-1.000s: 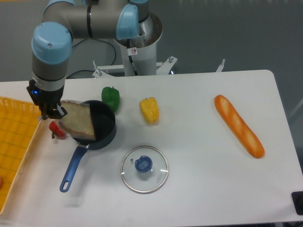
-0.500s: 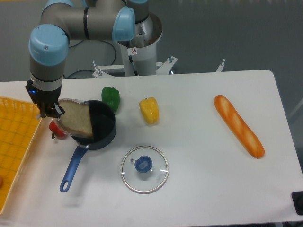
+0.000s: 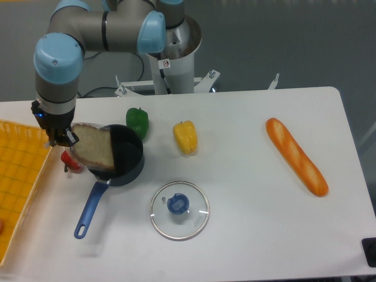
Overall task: Put the toast in the pot
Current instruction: 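Hold the toast upright at the saucepan rim and tilt it inward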
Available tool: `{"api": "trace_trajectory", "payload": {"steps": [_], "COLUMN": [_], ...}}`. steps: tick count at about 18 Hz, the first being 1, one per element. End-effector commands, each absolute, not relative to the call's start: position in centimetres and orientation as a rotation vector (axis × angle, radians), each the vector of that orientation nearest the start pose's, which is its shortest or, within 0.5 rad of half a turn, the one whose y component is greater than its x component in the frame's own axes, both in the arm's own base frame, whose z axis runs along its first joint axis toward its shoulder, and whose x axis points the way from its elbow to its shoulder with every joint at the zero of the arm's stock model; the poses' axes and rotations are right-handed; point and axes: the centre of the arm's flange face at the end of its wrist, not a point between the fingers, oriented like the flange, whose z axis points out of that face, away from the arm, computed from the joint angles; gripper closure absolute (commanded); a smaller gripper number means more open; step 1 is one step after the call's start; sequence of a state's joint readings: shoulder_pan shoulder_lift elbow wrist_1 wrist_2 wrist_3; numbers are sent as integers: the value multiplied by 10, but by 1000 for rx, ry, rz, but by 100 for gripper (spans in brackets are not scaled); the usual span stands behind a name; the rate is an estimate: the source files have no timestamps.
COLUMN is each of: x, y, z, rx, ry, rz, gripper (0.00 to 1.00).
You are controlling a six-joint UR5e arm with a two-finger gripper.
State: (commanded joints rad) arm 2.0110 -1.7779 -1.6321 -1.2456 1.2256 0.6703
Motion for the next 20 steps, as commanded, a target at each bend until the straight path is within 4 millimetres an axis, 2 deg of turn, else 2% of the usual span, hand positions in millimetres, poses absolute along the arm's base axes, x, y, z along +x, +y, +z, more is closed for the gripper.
{"api": "trace_trajectory", "payload": {"steps": [5,17,20], "x": [-93,-91,-91], "y": [582,586,586], "z": [377,368,366], "rx": [-2888,-2899,-2900], "ry": [435,445,445], "rz": [-345,-352,-353], "gripper": [100,96,90]}}
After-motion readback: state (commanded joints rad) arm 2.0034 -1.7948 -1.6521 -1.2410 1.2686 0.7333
